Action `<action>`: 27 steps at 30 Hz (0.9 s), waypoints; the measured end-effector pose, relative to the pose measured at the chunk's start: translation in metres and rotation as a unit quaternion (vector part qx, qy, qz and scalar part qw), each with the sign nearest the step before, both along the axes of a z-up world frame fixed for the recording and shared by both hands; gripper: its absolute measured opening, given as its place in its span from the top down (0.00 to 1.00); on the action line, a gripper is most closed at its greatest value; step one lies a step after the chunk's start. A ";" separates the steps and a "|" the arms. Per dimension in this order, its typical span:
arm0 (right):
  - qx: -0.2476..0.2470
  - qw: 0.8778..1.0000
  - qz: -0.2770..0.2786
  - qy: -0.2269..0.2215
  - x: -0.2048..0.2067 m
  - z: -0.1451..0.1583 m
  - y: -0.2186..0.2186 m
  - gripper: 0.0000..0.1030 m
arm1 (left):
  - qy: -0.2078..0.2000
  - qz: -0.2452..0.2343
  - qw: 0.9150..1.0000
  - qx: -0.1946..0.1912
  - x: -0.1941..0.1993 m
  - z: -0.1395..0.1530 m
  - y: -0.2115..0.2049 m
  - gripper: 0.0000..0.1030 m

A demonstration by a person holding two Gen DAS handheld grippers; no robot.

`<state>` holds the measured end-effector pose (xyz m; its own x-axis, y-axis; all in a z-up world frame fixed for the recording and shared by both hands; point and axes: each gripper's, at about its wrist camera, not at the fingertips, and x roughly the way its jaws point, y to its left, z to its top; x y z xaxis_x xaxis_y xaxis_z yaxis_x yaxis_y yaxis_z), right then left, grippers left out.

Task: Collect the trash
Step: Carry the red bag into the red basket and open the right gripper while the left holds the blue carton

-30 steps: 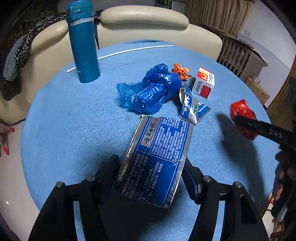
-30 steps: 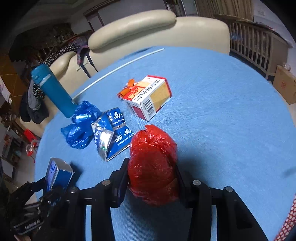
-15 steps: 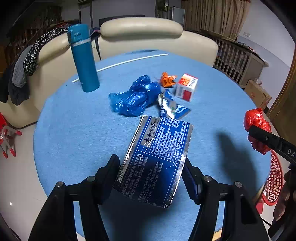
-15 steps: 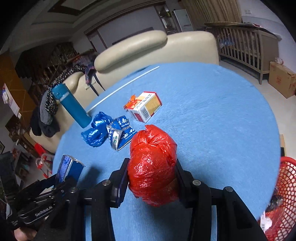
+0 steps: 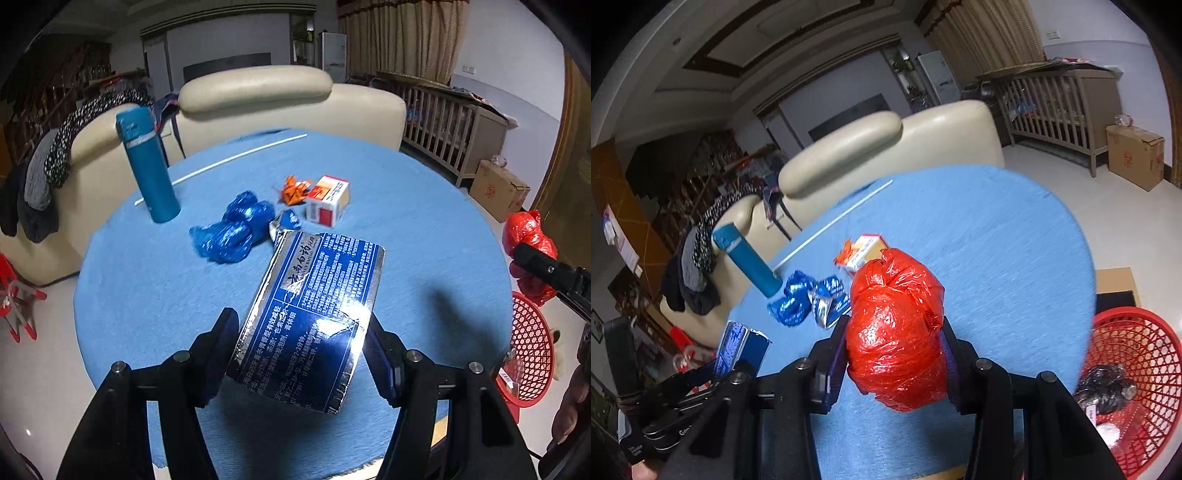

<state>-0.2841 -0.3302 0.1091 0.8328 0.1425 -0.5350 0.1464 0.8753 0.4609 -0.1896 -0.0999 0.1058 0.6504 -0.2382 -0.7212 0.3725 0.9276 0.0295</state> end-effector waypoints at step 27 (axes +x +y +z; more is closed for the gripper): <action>0.057 0.993 -0.101 -0.008 -0.069 -0.031 -0.108 0.54 | -0.020 -0.080 0.995 0.053 -0.031 0.001 -0.105 0.35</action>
